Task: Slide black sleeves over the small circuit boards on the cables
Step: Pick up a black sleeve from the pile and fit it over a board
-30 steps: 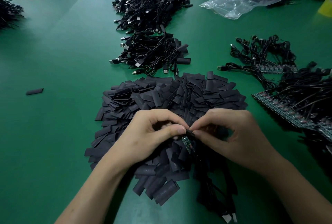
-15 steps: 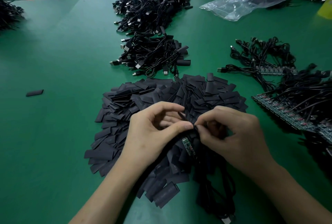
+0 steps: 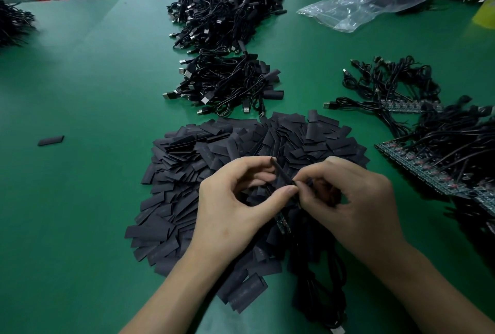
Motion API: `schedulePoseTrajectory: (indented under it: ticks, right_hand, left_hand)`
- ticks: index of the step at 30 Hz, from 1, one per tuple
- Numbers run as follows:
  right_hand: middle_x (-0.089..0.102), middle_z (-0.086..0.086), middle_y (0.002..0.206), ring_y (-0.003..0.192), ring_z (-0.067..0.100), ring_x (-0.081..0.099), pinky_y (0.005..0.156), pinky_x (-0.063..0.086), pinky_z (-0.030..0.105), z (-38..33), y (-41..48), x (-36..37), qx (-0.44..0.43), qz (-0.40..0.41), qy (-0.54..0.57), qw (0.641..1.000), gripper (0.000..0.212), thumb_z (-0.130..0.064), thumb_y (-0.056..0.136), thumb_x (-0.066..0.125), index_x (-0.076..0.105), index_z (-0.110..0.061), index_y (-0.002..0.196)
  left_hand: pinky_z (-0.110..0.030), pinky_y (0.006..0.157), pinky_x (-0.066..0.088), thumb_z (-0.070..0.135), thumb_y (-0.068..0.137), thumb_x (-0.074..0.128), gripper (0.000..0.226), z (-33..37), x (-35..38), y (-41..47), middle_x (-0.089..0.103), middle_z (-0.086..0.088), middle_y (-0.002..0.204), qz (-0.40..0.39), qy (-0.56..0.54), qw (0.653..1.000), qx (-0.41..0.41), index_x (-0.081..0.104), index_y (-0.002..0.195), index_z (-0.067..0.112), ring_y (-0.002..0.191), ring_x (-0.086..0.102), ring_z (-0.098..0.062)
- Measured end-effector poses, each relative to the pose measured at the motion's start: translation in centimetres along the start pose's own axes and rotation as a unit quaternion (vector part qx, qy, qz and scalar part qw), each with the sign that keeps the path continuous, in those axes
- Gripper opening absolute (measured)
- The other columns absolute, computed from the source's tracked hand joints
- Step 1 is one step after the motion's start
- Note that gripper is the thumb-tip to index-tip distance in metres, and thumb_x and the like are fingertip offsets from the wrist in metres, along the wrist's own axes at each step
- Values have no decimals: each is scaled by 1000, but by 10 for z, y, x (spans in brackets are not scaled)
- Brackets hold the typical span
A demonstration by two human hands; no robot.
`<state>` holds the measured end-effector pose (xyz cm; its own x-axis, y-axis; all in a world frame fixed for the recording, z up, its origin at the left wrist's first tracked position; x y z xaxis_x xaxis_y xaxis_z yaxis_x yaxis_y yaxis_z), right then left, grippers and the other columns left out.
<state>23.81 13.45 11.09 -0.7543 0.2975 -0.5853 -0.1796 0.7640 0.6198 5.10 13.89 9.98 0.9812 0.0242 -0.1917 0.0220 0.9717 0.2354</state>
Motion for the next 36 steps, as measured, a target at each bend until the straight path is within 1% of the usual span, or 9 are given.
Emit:
schedulePoseTrajectory:
  ticks: [6,11,13,15,18,22,26,32,36]
  right_hand:
    - [55,-7,71,59,14,49,56,44,28,-1,0,0,-3,3,-1,1000,11,-23,91,67,74,-17,85]
    - [58,-4,73,59,14,50,55,46,29,-5,-2,3,-24,-8,-10,1000,9,-20,91,68,73,-16,85]
    - [59,-3,74,60,14,52,55,47,30,-8,-3,5,-22,-13,-4,1000,8,-21,90,68,73,-17,85]
    - [60,-5,74,62,13,55,56,46,27,-9,-1,3,9,-8,16,1000,6,-21,89,68,72,-19,84]
    - [63,-9,74,65,14,62,56,49,28,-9,3,1,87,-15,89,992,6,-25,89,67,69,-24,84]
    - [72,-9,78,71,8,69,64,55,24,-9,3,8,207,-100,246,942,21,-42,92,58,70,-25,93]
    - [78,5,85,80,18,74,77,59,32,-8,0,14,264,-138,333,894,11,-37,93,63,67,-28,97]
    - [76,16,82,68,21,70,66,56,26,-8,1,15,323,-119,441,829,7,-27,90,66,73,-26,93]
    - [75,21,84,64,23,69,62,56,26,-5,0,15,348,-124,449,814,9,-28,88,70,74,-23,95]
  left_hand:
    - [-26,83,58,41,73,84,41,5,1,-2,75,10,96,12,63,998,18,75,109,25,94,74,-14]
    - [-19,82,56,24,76,88,36,3,-2,1,75,10,93,30,70,997,16,75,109,22,89,73,-13]
    - [-16,81,55,29,74,86,37,5,-6,3,75,10,92,37,70,997,22,75,109,22,88,73,-12]
    - [-15,81,54,36,73,82,38,7,-8,4,74,10,93,41,68,996,33,75,109,23,90,73,-14]
    - [-21,81,56,30,74,83,37,7,-8,3,73,9,93,33,76,996,38,74,109,23,91,72,-17]
    - [-26,79,57,32,77,81,39,11,-5,2,70,11,99,3,129,987,100,73,113,21,94,70,-18]
    - [-28,81,55,22,78,86,38,10,-3,1,68,12,104,-7,166,974,157,73,114,18,98,68,-14]
    - [-33,89,55,30,81,87,49,6,-4,0,67,9,118,3,176,968,179,71,125,17,111,66,-13]
    - [-35,86,57,34,80,88,45,5,-3,1,68,8,114,18,179,968,177,73,119,16,109,66,-14]
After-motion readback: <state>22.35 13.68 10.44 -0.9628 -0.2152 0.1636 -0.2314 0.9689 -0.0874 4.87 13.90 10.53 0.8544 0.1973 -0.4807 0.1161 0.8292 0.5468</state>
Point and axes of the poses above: each hand's wrist, its own y-axis towards the middle knuckle, its own x-axis out of the palm, z = x × y, the point moved 2 cm from there along y, towards the middle knuckle
